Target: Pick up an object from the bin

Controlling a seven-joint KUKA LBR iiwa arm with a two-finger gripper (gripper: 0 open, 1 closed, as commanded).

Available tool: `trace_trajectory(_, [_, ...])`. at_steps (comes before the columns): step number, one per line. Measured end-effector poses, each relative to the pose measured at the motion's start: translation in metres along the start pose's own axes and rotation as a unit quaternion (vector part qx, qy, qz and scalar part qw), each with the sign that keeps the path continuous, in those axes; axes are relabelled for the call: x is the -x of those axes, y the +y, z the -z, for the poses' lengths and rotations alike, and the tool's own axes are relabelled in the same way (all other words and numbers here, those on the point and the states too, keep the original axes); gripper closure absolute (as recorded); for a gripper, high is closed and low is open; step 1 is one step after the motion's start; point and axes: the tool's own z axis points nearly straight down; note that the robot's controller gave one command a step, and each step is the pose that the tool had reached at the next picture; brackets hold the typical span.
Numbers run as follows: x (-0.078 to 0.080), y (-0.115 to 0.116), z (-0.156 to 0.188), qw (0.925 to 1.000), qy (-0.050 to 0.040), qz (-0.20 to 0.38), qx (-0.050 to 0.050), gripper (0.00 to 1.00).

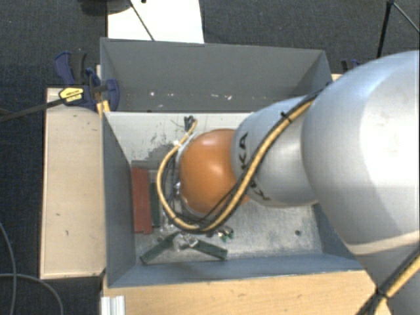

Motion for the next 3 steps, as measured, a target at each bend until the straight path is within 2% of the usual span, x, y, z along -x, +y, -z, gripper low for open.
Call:
trace_trajectory(1, [0.000, 0.000, 0.000, 1.0000, 0.0000, 0.000, 0.000, 1.00])
trace_trajectory(2, [0.019, 0.013, 0.145, 0.9998, 0.0023, -0.021, 0.000, 1.00])
trace_trajectory(3, [0.019, 0.013, 0.144, 0.9998, 0.0028, -0.021, 0.000, 1.00])
